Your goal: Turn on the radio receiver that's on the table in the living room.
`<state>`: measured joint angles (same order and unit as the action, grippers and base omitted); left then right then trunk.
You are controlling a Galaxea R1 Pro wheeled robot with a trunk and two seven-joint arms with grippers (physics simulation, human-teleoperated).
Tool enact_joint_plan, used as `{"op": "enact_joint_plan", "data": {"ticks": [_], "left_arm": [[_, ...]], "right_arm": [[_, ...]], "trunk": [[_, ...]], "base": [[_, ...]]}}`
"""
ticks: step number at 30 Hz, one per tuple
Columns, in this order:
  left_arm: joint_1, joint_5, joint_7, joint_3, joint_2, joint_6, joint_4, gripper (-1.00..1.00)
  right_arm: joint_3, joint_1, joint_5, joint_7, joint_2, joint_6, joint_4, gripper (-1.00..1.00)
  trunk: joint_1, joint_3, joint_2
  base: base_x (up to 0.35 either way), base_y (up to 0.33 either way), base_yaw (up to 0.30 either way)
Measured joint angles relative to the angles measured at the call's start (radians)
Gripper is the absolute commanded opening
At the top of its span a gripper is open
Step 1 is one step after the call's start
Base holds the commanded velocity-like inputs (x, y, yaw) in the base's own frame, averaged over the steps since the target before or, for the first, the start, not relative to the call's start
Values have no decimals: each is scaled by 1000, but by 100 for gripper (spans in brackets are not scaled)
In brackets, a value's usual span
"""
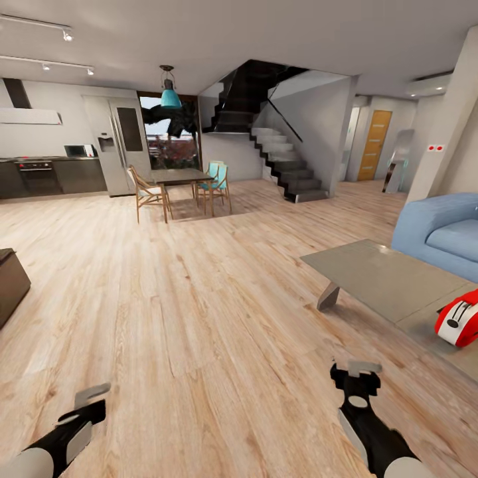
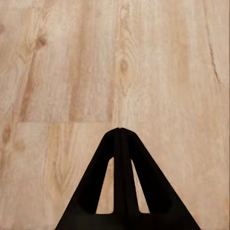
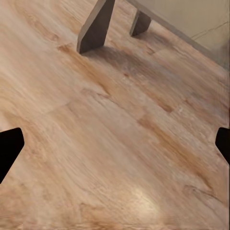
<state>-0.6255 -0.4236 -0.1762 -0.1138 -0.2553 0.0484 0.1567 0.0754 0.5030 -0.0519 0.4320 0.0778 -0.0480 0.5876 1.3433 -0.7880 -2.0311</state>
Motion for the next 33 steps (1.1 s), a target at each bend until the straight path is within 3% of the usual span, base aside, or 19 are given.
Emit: {"op": "enact_joint_plan", "data": {"ticks": [3, 6, 8, 11, 18, 23, 27, 33], "left_arm": [[1, -1, 0, -1, -25, 93, -138, -100], [8, 1, -1, -3, -33, 130, -211, -100], [30, 1, -3, -3, -35, 137, -227, -100], [79, 1, -4, -3, -36, 139, -235, -100], [215, 0, -5, -4, -28, 136, -238, -100], [278, 0, -3, -6, -22, 136, -238, -100], [294, -1, -1, -5, -1, 136, -238, -100], [298, 0, -1, -6, 94, 137, -238, -100]], "right_arm": [[1, 0, 8, -20, 20, -16, -100, 100], [1, 0, 13, -99, 28, -21, -195, 100], [1, 0, 9, -160, 31, -22, -249, 100], [1, 0, 6, -199, 34, -22, -343, 100], [2, 0, 6, -218, 31, -20, -543, 100], [2, 0, 2, -219, 28, -19, -611, 100], [1, 0, 1, -221, 23, -16, -643, 100], [0, -1, -2, -222, 20, -12, -656, 100]], "trunk": [[0, 0, 0], [0, 0, 0], [0, 0, 0], [0, 0, 0], [0, 0, 0], [0, 0, 0], [0, 0, 0], [0, 0, 0]], "base": [[0, 0, 0], [0, 0, 0], [0, 0, 0], [0, 0, 0], [0, 0, 0], [0, 0, 0], [0, 0, 0], [0, 0, 0]]}}
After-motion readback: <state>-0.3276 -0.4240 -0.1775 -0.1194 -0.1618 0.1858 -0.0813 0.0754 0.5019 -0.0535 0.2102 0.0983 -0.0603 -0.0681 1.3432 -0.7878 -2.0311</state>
